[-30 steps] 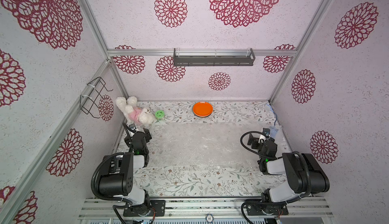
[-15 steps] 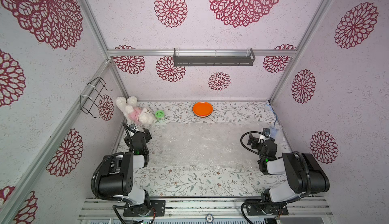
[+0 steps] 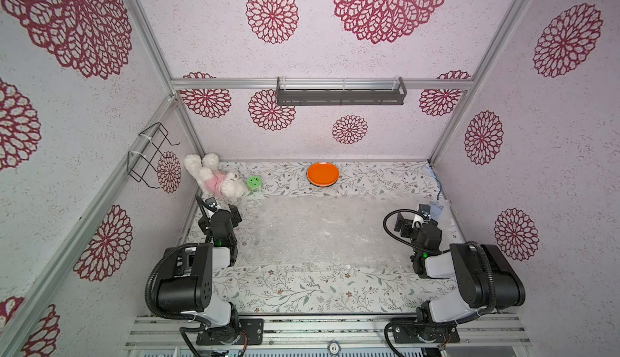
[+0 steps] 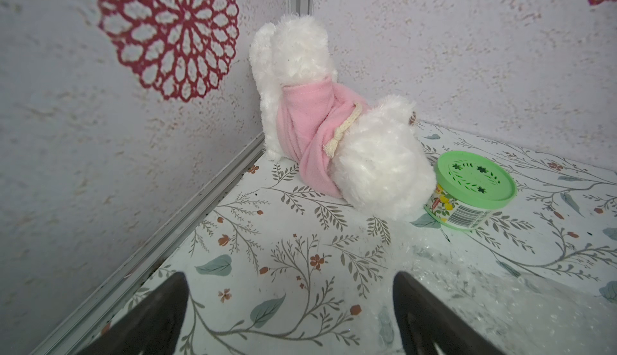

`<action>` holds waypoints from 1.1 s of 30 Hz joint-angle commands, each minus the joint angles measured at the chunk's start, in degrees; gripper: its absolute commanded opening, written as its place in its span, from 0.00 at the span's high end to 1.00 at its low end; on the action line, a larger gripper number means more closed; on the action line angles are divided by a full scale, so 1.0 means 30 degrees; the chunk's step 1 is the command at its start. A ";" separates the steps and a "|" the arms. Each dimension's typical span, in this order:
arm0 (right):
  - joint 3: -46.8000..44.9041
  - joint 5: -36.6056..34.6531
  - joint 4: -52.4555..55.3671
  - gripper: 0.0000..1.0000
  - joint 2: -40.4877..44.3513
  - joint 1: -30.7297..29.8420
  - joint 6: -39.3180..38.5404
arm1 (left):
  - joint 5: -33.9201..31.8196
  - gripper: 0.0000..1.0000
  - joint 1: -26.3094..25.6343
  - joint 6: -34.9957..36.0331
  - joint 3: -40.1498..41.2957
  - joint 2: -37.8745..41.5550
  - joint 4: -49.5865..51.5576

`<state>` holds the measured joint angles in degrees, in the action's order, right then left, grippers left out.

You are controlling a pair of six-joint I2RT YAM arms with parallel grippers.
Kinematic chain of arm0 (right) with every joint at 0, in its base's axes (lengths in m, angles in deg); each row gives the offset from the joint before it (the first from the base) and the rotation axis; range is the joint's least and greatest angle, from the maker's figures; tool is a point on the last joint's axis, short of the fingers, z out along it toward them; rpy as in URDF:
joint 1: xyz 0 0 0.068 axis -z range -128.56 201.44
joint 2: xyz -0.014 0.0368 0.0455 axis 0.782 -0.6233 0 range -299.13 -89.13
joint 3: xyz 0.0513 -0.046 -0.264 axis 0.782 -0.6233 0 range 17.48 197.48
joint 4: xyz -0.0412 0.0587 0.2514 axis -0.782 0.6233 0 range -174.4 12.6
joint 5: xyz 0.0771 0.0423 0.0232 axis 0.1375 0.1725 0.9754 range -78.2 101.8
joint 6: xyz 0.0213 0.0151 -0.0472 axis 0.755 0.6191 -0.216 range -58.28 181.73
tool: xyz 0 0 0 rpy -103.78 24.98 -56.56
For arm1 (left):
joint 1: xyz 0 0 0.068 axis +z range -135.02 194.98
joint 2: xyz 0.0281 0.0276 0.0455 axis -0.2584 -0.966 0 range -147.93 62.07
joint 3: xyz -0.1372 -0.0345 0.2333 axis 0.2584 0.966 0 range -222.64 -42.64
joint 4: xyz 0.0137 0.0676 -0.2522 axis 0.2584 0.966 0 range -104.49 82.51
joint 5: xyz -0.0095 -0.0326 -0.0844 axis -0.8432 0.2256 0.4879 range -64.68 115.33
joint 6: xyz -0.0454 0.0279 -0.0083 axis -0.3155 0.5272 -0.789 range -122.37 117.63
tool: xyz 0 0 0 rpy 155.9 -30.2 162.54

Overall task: Unpack dinner plates from bubble wrap
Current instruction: Reset both arms

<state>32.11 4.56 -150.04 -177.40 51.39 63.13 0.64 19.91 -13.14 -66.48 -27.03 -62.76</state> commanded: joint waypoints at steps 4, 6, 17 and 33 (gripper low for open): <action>0.0191 0.0115 -0.0499 0.01 0.0185 -0.0070 -0.0221 | 0.0055 0.03 -0.0061 0.0090 -0.0009 0.0315 -0.0320; 0.0194 0.0101 -0.0500 0.01 0.0185 -0.0070 -0.0235 | 0.0062 0.03 -0.0061 0.0087 -0.0100 0.0264 -0.0230; 0.0184 0.0101 -0.0499 0.01 0.0184 -0.0070 -0.0235 | 0.0085 0.03 -0.0061 0.0157 -0.0013 0.0286 -0.0335; 0.0170 0.0101 -0.0499 0.01 0.0185 -0.0070 -0.0234 | 0.1393 0.03 0.0165 0.0153 0.0304 0.0519 -0.0608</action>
<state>32.11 4.56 -150.07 -177.40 51.39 63.13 2.34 20.65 -13.27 -63.61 -26.50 -66.32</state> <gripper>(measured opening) 0.989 0.973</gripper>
